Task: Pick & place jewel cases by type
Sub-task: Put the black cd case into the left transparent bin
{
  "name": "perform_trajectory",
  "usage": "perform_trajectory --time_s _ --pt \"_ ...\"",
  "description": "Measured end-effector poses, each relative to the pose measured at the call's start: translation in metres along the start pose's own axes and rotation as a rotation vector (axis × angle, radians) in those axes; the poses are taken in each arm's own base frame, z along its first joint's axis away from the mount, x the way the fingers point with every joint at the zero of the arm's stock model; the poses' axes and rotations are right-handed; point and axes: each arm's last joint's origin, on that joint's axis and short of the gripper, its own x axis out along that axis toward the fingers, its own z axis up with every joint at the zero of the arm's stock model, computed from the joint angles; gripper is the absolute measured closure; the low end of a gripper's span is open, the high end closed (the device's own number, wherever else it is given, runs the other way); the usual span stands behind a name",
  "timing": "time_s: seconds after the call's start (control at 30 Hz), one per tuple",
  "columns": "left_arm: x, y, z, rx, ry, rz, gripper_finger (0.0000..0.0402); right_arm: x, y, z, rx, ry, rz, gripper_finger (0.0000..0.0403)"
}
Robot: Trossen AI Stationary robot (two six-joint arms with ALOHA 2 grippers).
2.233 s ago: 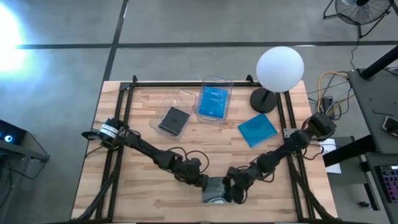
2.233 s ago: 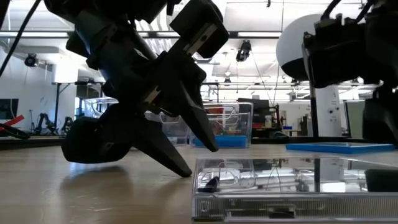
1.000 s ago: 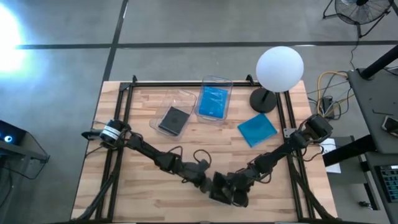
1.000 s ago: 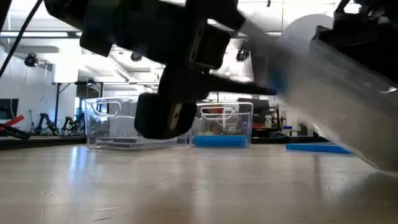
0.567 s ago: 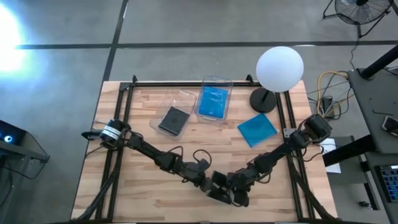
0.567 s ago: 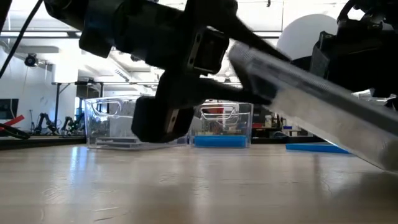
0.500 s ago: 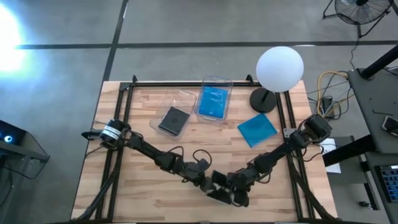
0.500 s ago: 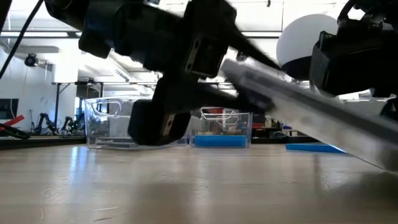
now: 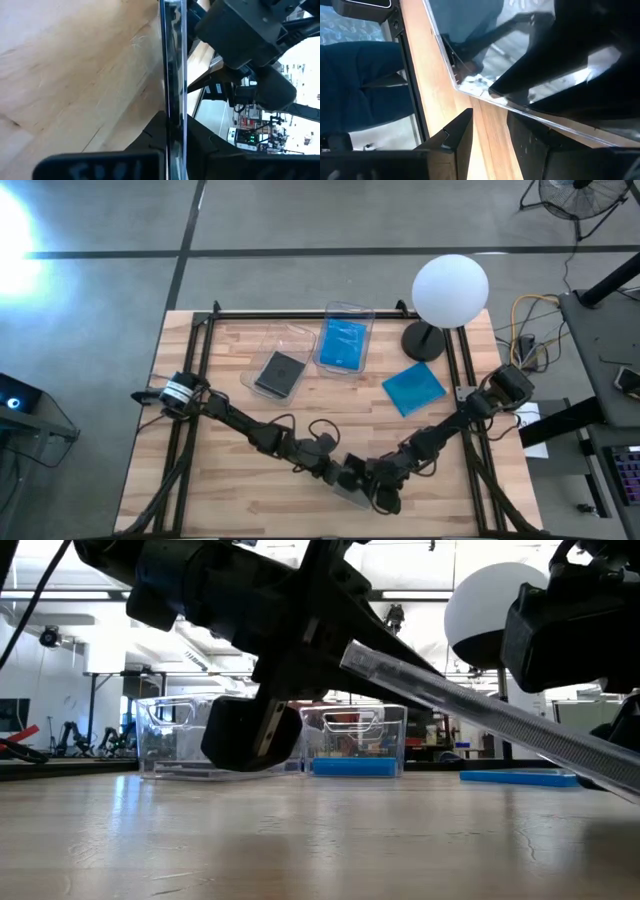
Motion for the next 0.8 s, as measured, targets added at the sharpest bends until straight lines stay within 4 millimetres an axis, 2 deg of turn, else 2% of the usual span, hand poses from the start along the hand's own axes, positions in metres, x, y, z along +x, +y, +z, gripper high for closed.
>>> perform_trajectory --time_s 0.23,0.33,0.43,0.53,0.67,0.73,0.8 --pt "-0.01 -0.006 0.0 0.036 -0.007 0.055 0.0395 -0.004 0.008 -0.011 -0.022 -0.057 -0.041 0.028" --pt "-0.027 -0.016 0.002 0.054 -0.031 0.115 0.0396 -0.012 0.012 -0.019 -0.019 -0.097 -0.09 0.0282" --pt "-0.052 -0.031 0.007 0.04 -0.1 0.175 0.0397 -0.024 0.017 -0.028 -0.007 -0.124 -0.137 0.0281" --pt "-0.088 -0.045 0.016 -0.059 -0.297 0.249 0.0397 -0.037 0.02 -0.035 0.022 -0.173 -0.185 0.028" --pt "-0.143 -0.05 0.017 -0.275 -0.734 0.335 0.0398 -0.057 0.022 -0.035 0.111 -0.299 -0.241 0.0281" --pt "-0.17 -0.048 0.012 -0.386 -0.984 0.29 0.0398 -0.066 0.022 -0.035 0.157 -0.367 -0.254 0.0282" --pt "-0.192 -0.047 0.008 -0.411 -1.172 0.209 0.0398 -0.074 0.023 -0.033 0.196 -0.422 -0.249 0.0282"
